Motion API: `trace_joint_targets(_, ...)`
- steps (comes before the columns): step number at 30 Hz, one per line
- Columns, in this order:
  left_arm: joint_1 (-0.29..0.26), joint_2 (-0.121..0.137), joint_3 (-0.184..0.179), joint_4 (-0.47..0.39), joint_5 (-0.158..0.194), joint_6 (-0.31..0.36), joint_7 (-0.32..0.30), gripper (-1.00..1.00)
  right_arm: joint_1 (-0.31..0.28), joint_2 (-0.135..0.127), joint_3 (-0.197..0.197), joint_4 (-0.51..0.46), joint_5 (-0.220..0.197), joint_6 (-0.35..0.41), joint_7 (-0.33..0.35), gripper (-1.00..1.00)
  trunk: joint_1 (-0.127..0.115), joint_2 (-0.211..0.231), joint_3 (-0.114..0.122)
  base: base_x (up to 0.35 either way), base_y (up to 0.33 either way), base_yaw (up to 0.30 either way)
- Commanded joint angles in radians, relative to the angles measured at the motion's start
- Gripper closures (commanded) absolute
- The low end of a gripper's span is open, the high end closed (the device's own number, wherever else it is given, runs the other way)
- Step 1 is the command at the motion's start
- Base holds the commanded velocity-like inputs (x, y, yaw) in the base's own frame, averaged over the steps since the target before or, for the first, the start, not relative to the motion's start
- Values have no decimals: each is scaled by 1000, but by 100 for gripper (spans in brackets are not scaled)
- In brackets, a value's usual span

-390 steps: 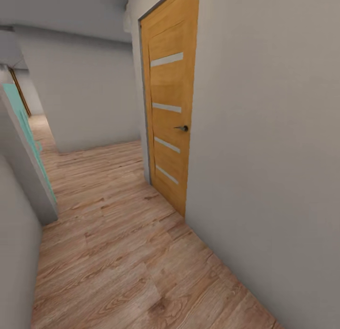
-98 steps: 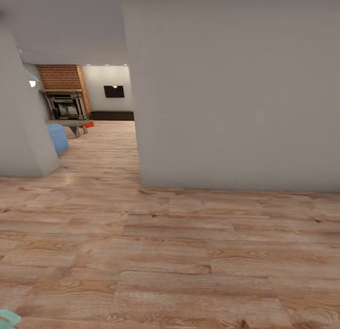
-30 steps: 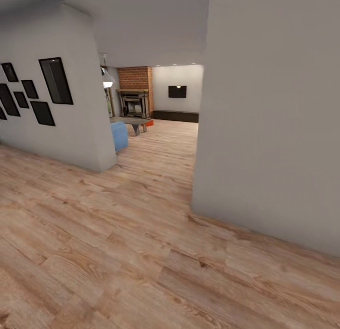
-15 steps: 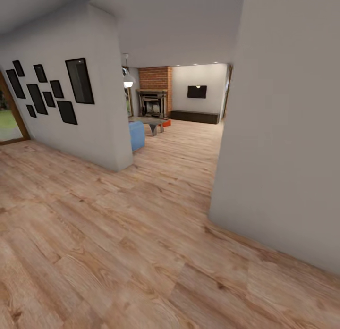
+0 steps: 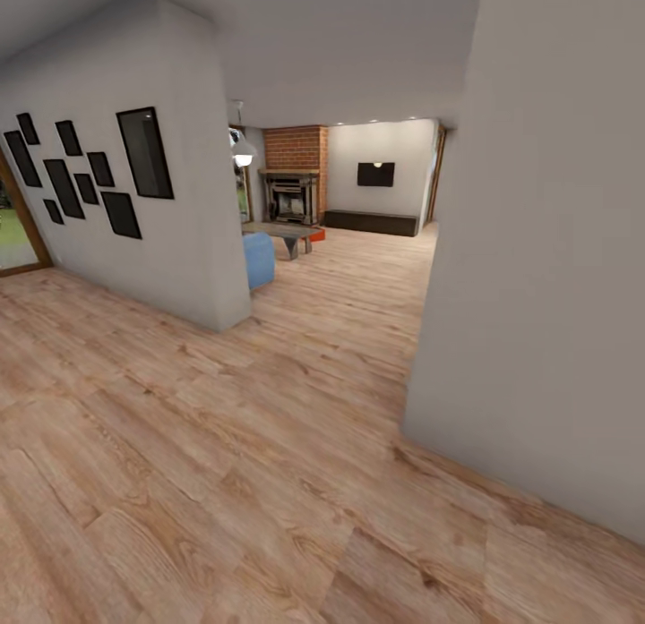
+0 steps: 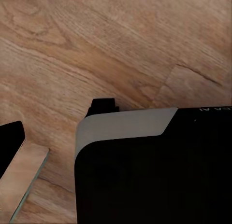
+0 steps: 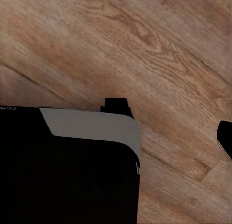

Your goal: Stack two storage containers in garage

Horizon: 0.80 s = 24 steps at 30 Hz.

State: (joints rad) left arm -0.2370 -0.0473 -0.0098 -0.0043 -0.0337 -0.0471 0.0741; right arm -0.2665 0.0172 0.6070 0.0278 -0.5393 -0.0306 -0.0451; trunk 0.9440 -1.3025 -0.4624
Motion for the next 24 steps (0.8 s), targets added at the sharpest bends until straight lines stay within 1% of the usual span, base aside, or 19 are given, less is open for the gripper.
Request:
trace_joint_targets(1,-1,0,-1,1,-4,-4,4,-100,-1,1,9,3,-8,-3,-1,-100,1,0,-1,315,0,38)
trace_joint_targets(6,-1,0,-1,1,-4,-4,4,-100,-1,0,9,3,-8,-3,-1,-100,1,0,-1,314,0,159)
trace_joint_targets(17,-1,0,-1,1,-4,-4,4,-100,-1,-1,9,3,-7,-3,-1,-100,1,0,-1,314,0,255)
trace_joint_targets(20,-1,0,-1,1,-4,-4,4,-100,-1,-1,9,3,-7,-3,0,-100,1,0,-1,314,0,107)
trace_joint_targets(24,-1,0,-1,1,-4,-4,4,-100,-1,-2,9,3,-7,-3,0,-100,1,0,-1,314,0,19)
